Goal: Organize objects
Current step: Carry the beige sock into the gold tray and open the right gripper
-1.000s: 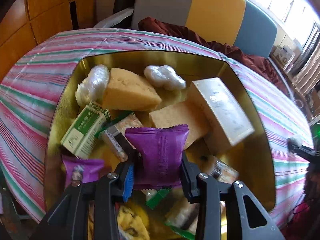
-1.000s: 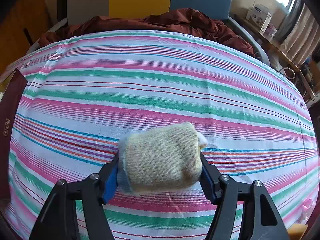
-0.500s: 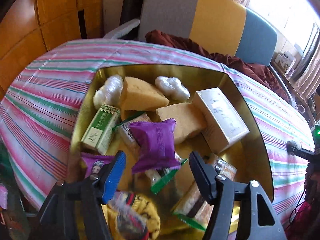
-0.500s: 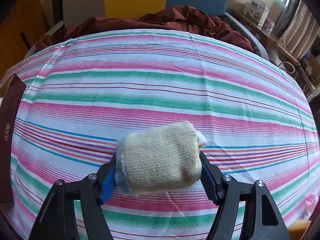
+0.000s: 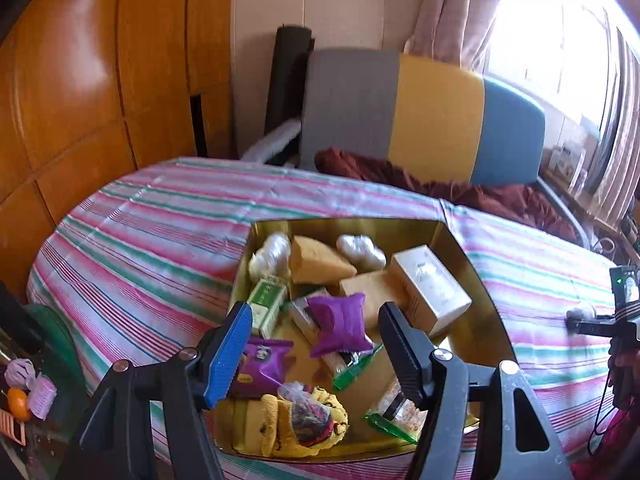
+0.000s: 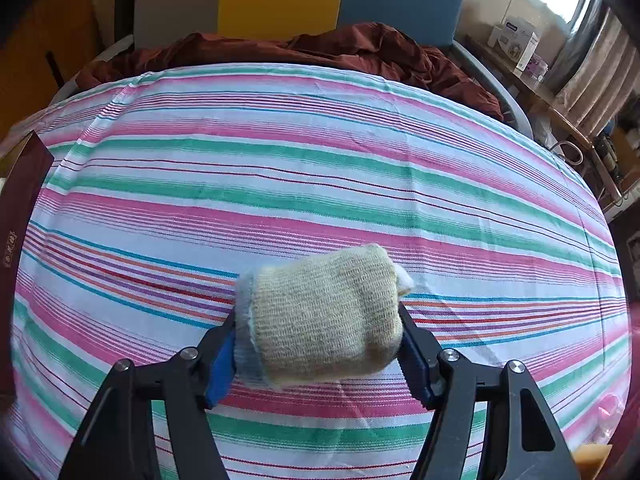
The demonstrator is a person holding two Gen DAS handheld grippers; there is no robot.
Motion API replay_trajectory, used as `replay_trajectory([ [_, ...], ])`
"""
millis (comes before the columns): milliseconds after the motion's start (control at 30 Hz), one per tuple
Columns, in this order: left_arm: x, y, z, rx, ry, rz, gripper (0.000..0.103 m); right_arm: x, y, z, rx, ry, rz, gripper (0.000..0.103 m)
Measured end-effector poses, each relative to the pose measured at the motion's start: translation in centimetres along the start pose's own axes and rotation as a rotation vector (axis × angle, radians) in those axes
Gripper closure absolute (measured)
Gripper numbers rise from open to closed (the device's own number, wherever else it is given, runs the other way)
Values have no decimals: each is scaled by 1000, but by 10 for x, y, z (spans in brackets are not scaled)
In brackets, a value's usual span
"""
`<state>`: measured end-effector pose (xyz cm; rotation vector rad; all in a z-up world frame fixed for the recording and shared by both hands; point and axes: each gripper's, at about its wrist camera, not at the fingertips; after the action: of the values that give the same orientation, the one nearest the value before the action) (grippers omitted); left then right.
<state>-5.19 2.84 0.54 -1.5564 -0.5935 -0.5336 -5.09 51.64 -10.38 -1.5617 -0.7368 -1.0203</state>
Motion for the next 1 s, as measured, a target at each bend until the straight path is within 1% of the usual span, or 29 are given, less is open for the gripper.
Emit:
replay_trajectory([
  [133, 10, 0, -8, 2, 15, 27, 37, 14, 3, -21, 27, -20, 20, 34],
  [233, 11, 2, -12, 9, 17, 24, 37, 33, 2, -52, 47, -100, 68, 34],
  [300, 10, 3, -14, 17, 23, 17, 37, 47, 2, -80, 83, -154, 102, 34],
  [433, 9, 7, -19, 28, 23, 13, 37, 76, 0, -151, 198, -276, 165, 34],
  [567, 7, 10, -28, 41, 25, 8, 37, 96, 3, -225, 331, -388, 197, 34],
  [667, 5, 12, -39, 57, 22, 3, 37, 98, 7, -274, 422, -449, 186, 34],
  [767, 4, 14, -56, 96, 1, -2, 37, 90, 14, -313, 502, -466, 165, 34],
  [833, 3, 16, -68, 122, -16, -5, 37, 79, 15, -331, 532, -477, 133, 34],
  [933, 1, 19, -83, 150, -39, -11, 37, 57, 17, -353, 571, -451, 89, 34],
  [1000, -2, 22, -90, 167, -50, -21, 37, 41, 18, -364, 590, -442, 32, 32],
])
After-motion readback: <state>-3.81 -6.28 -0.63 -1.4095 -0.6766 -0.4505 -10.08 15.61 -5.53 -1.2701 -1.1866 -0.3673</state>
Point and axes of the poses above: each gripper's, at about its wrist camera, not at the fingertips, and x roughly against the way its jaws point, z to its right, y to its underside, and after that the axes turned 10 degrees about -y, right-handed
